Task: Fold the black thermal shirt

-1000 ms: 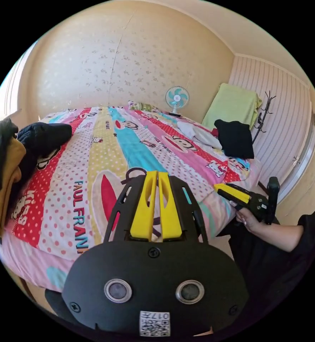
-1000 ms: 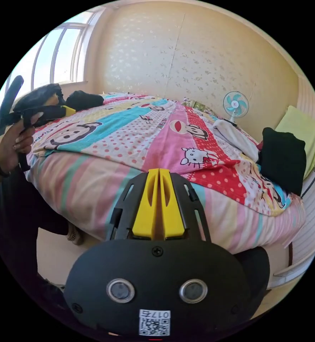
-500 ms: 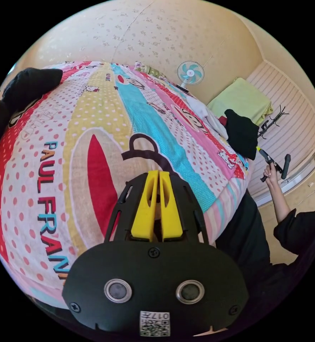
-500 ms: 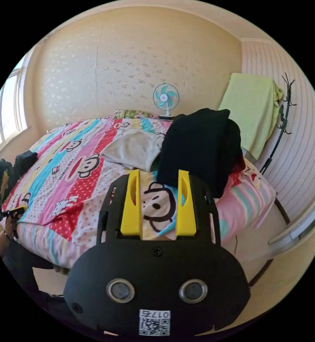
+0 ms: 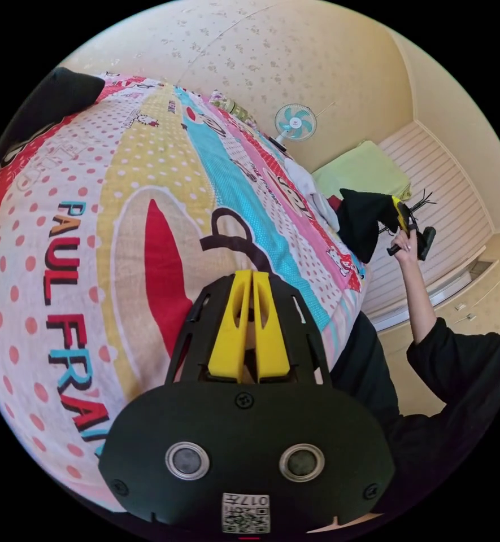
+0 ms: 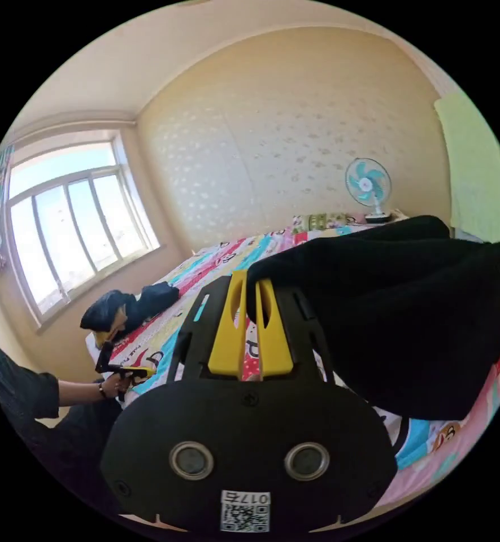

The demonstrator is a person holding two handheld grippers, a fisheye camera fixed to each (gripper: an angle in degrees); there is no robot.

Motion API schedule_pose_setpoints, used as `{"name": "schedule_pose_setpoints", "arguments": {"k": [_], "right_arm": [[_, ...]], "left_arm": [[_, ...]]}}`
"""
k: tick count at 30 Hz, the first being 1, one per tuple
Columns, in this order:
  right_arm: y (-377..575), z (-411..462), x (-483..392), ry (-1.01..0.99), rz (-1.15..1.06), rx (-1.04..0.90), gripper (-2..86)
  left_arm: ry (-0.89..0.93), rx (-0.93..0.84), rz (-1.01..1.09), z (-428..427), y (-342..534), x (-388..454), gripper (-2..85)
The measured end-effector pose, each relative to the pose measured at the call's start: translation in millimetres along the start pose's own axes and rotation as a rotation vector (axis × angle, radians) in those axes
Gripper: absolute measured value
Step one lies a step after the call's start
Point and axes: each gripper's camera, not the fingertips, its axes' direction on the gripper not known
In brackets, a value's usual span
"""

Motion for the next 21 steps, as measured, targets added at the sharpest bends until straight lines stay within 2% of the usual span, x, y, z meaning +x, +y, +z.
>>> {"name": "schedule_pose_setpoints", "arguments": {"k": [1, 3, 5, 7, 9, 13, 15, 17, 19, 21], "right_arm": [[-2, 8, -24, -0.057, -0.060, -0.034, 2.8], [7, 38, -101, -0.392, -0.171, -0.185, 3.5], [29, 60, -152, -0.564, -0.245, -0.319, 4.5], [59, 75, -188, -0.479, -0.300, -0.459, 6.4], [86, 72, -204, -0.234, -0.324, -0.549, 9.2], [85, 28, -175, 0.036, -0.209, -0.456, 10.3], [81, 5, -127, 0.174, -0.033, -0.398, 11.4], [87, 8, -90, 0.162, 0.079, -0.446, 12.5], [105, 32, -59, 0.121, 0.177, -0.596, 13.5], [122, 35, -67, 0.196, 0.064, -0.561, 13.7]], "left_arm": [[0.024, 0.000, -0.006, -2, 0, -4, -0.8], [0.045, 0.003, -0.006, -6, 0, -8, -0.9], [0.059, 0.011, 0.000, -12, 2, -11, -1.0], [0.083, 0.020, 0.004, -17, 4, -14, -1.0], [0.116, 0.035, 0.003, -22, 6, -19, -1.0], [0.149, 0.038, -0.006, -32, 8, -28, -1.0], [0.148, 0.039, -0.006, -37, 9, -30, -1.0], [0.151, 0.038, -0.007, -43, 10, -32, -1.0], [0.149, 0.038, -0.007, -48, 11, -33, -1.0], [0.145, 0.039, -0.010, -52, 12, -34, -1.0]]}}
